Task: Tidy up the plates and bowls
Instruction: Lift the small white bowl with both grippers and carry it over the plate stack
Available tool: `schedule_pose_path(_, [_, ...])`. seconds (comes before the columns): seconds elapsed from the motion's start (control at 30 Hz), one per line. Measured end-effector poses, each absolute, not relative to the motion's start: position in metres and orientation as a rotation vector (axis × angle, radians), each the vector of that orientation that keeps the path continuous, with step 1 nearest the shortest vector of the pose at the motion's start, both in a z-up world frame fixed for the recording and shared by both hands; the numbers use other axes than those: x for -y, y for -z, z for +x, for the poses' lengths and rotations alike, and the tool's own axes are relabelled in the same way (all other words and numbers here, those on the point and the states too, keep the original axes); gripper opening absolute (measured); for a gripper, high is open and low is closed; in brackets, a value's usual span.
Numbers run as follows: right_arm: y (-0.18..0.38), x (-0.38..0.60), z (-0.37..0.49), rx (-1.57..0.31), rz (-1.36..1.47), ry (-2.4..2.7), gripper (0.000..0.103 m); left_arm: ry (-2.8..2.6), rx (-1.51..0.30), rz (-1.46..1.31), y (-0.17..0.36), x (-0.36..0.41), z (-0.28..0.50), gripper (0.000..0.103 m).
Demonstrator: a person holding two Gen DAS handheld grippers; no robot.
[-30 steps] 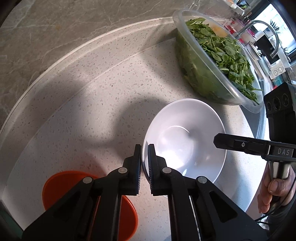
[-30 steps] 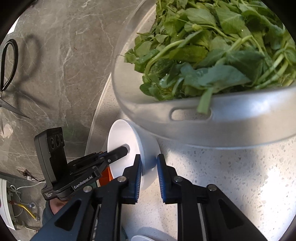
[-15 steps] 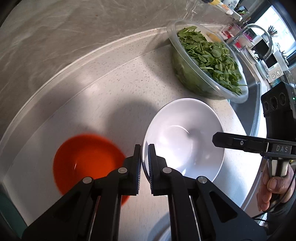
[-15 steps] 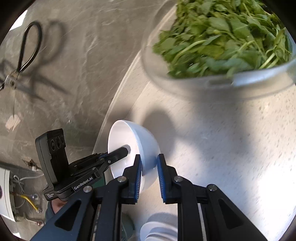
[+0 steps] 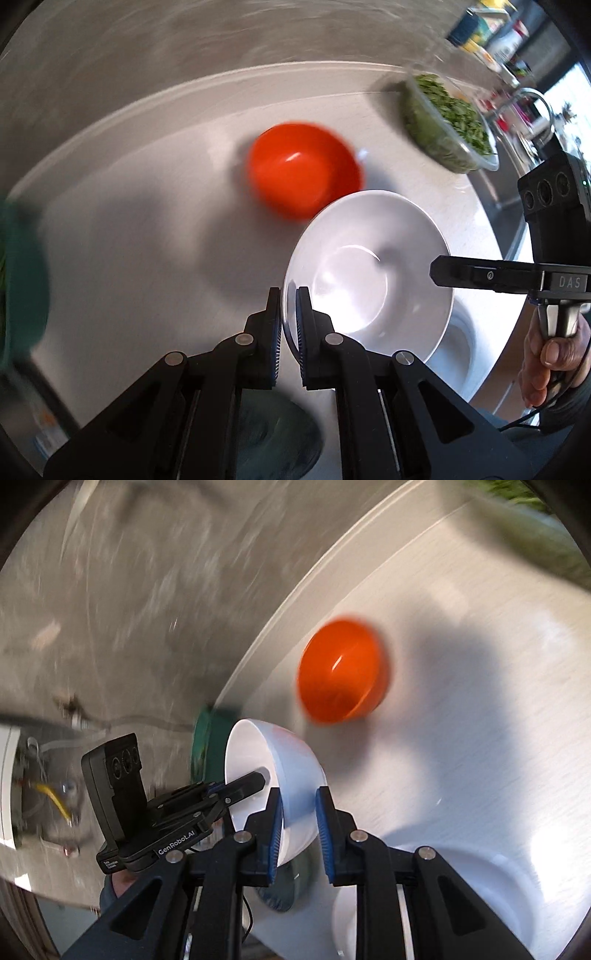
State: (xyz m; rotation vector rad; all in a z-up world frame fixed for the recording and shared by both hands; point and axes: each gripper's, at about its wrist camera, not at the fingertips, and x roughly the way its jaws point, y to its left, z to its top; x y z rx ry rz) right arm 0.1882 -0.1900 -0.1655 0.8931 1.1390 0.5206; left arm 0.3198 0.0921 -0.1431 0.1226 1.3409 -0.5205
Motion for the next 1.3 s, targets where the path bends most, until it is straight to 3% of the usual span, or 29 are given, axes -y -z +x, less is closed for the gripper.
schedule_pose_path(0.3, [0.175,0.095,0.182,-1.273,0.770,-0.662,0.025,0.364,-1.396,-0.031,0.169,-0.206,0.248,0.007])
schedule_pose_path(0.6, [0.182,0.055,0.179,-1.341,0.706,-0.688,0.025,0.329,-1.411,-0.104,0.184,-0.257,0.207,0.007])
schedule_pose_path(1.3, [0.199,0.043,0.178,-1.369,0.551,-0.608,0.025,0.340,-1.434,-0.058,0.216,-0.228,0.225,0.008])
